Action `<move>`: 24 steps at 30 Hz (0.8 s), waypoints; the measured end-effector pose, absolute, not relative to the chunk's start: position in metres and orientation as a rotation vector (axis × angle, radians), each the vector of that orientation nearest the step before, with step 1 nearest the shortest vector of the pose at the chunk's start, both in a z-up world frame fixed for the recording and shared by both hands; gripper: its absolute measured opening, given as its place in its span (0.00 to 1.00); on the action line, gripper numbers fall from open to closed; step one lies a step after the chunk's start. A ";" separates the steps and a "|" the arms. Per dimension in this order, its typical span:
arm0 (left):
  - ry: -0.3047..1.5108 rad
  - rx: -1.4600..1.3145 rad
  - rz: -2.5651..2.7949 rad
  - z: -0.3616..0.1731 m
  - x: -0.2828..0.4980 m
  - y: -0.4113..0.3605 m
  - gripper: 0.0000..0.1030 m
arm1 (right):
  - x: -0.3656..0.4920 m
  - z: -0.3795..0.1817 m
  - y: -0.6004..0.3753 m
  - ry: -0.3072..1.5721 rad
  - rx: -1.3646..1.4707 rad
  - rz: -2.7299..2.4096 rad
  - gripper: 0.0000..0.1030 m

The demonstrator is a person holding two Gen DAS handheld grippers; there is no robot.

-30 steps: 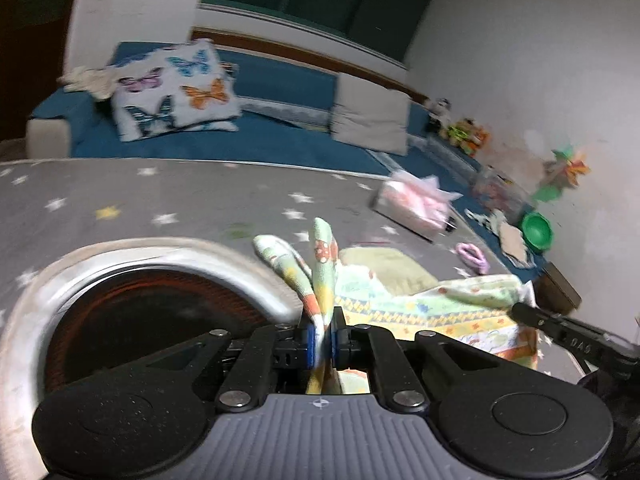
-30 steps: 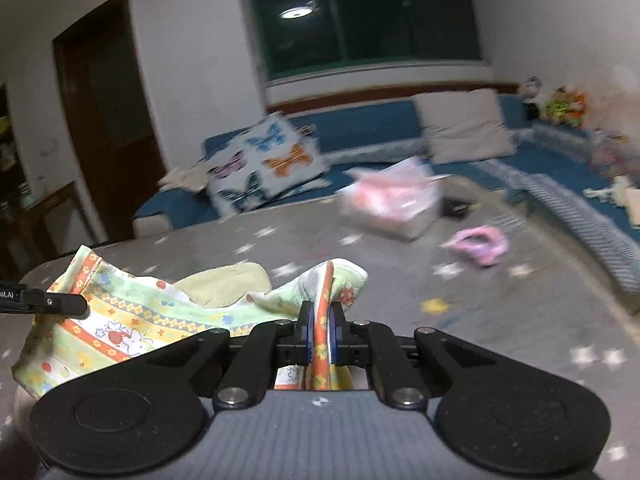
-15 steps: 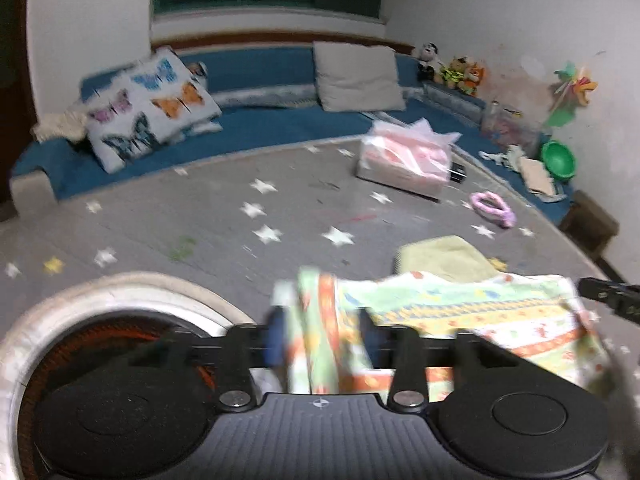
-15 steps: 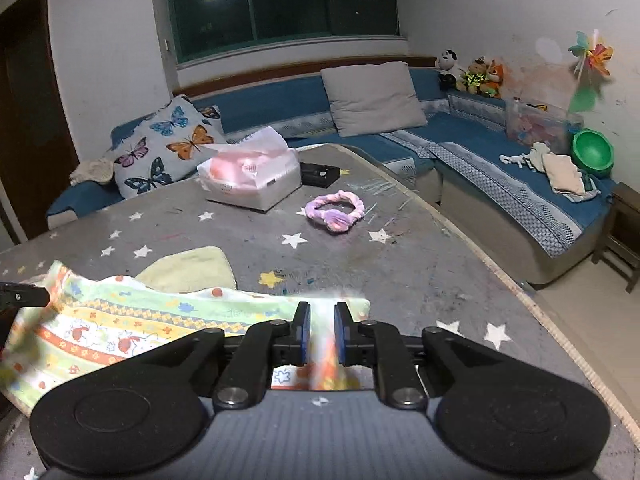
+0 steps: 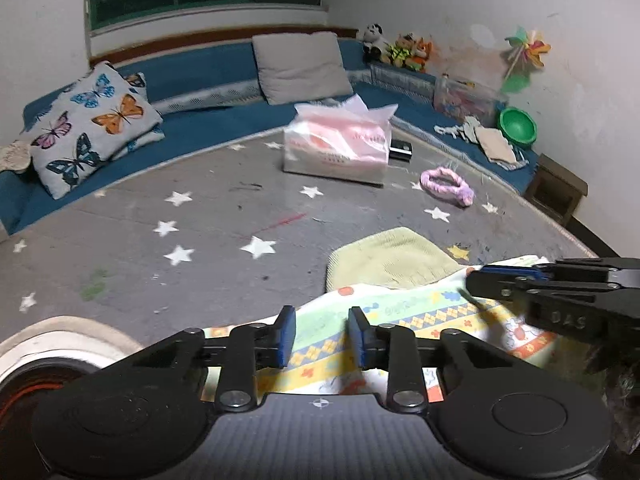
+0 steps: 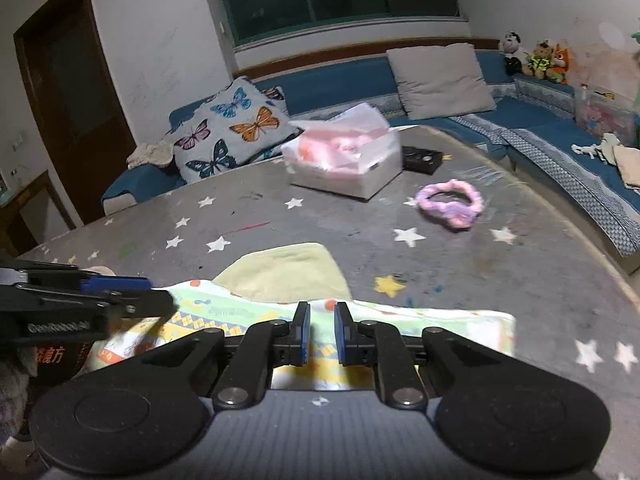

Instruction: Fold clothes

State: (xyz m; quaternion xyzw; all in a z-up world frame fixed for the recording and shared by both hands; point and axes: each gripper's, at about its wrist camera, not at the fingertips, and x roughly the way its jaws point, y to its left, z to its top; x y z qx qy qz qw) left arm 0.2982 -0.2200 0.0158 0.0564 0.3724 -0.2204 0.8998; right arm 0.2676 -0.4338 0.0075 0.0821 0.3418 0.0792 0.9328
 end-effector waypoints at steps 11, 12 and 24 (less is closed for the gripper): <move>0.758 0.122 -0.437 0.007 0.287 -0.224 0.42 | 0.261 0.009 -0.423 0.708 0.112 0.188 0.29; 0.753 0.124 -0.438 0.008 0.282 -0.223 0.46 | 0.255 0.012 -0.421 0.708 0.103 0.198 0.31; 0.728 0.166 -0.370 0.006 0.214 -0.199 0.75 | 0.172 0.014 -0.380 0.692 -0.055 0.298 0.47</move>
